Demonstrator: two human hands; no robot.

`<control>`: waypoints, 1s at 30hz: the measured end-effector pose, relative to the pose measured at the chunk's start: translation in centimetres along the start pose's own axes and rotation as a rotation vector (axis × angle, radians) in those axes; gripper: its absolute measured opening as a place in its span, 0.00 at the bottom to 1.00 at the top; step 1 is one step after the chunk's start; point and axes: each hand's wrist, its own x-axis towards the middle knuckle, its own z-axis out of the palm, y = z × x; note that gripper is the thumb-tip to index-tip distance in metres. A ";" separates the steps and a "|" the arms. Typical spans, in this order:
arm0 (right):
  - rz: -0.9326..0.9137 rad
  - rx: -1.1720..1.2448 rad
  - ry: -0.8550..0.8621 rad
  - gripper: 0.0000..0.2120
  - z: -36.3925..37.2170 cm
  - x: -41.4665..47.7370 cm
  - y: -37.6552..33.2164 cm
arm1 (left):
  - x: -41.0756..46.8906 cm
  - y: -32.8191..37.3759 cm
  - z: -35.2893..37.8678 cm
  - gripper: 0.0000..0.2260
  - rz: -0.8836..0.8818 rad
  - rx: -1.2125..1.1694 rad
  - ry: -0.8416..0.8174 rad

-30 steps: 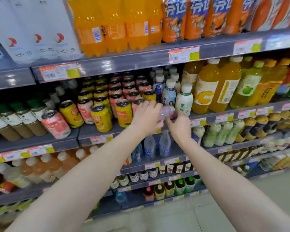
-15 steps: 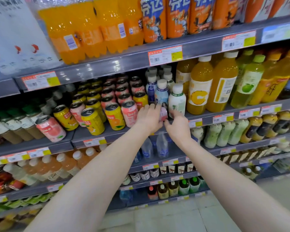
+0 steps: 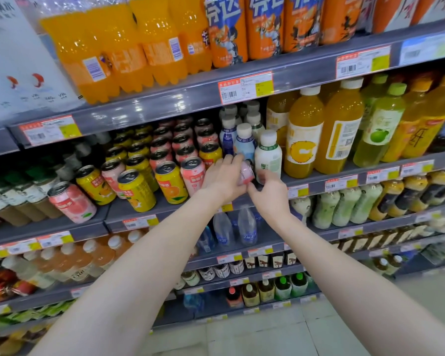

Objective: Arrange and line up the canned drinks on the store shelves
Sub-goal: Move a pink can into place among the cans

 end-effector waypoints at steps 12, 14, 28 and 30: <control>0.015 0.253 -0.169 0.23 0.8 1.1 -1.9 | -2.5 0.0 -0.4 0.32 -0.157 -0.396 0.197; 0.008 0.320 -0.211 0.24 0.8 1.2 -2.1 | -2.5 -0.4 -0.7 0.30 -0.196 -0.392 0.209; -0.076 0.339 -0.213 0.27 2.3 1.8 -2.5 | -2.5 -2.5 -4.2 0.25 -0.109 0.160 0.148; -0.080 0.328 -0.210 0.28 2.5 1.8 -2.5 | -2.5 -3.3 -4.5 0.25 -0.101 0.168 0.108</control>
